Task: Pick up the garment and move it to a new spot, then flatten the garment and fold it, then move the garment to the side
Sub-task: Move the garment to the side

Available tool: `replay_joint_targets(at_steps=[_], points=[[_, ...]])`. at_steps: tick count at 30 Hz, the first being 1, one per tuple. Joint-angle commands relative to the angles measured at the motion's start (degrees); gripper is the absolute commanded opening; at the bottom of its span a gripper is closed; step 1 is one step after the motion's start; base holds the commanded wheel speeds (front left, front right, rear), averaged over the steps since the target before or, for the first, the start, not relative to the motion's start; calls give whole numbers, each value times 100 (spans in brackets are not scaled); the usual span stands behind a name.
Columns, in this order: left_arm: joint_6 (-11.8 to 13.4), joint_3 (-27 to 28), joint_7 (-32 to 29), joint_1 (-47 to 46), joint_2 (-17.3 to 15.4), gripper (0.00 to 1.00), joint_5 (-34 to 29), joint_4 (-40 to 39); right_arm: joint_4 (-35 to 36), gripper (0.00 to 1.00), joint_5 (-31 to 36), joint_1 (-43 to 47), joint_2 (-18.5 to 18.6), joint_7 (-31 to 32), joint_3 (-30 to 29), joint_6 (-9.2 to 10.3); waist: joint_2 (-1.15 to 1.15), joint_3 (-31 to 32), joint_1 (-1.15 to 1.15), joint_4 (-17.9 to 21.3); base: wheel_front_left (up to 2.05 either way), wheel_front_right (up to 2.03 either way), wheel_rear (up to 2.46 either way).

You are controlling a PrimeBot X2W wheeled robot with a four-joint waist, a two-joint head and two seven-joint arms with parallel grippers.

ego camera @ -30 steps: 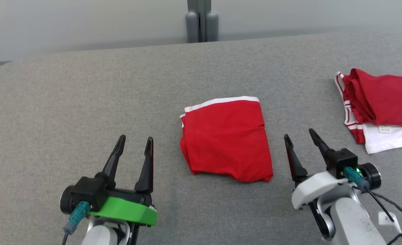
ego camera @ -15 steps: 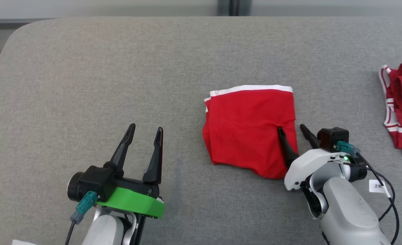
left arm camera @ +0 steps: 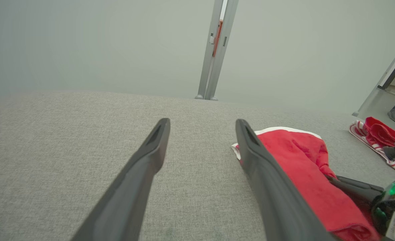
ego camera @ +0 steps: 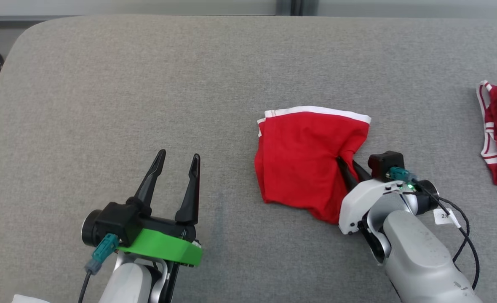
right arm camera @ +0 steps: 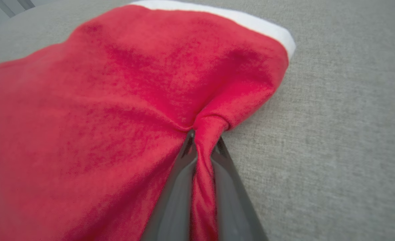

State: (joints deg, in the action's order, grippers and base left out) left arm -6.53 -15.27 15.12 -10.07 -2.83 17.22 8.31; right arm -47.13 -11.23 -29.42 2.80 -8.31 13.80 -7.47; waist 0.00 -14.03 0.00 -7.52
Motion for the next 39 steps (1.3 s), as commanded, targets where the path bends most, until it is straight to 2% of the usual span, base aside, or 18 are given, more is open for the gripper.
replay_joint_targets(at_steps=[1,7,12,17,23,29,39], points=[[16,22,-1,-13,-15,100,-38,-9,-137,0,111,81,25,-19,53,-2,0,100,0,142,0,0,0],[5,84,-1,68,-15,100,-82,-105,-34,0,892,-208,76,-322,82,-1,0,297,0,561,0,0,0],[-34,-10,-1,-45,-16,100,-175,-215,225,0,1350,-425,373,-301,499,-1,0,283,0,1028,0,0,0],[-61,-187,-1,-209,-17,100,-263,-285,654,0,1291,-798,1023,-184,1090,1,0,103,0,1497,0,0,0],[-83,-348,-1,-559,-22,100,-398,-261,1338,0,904,-1375,1835,23,1612,2,0,-374,0,1969,0,0,0],[-99,-488,-1,-895,-24,100,-528,-216,1530,0,538,-1784,2765,144,1789,3,0,-842,0,2140,0,0,0],[-103,-676,-1,-1256,-131,100,-514,-228,851,0,260,-2248,3704,118,1721,3,0,-1452,0,1889,0,0,0]])
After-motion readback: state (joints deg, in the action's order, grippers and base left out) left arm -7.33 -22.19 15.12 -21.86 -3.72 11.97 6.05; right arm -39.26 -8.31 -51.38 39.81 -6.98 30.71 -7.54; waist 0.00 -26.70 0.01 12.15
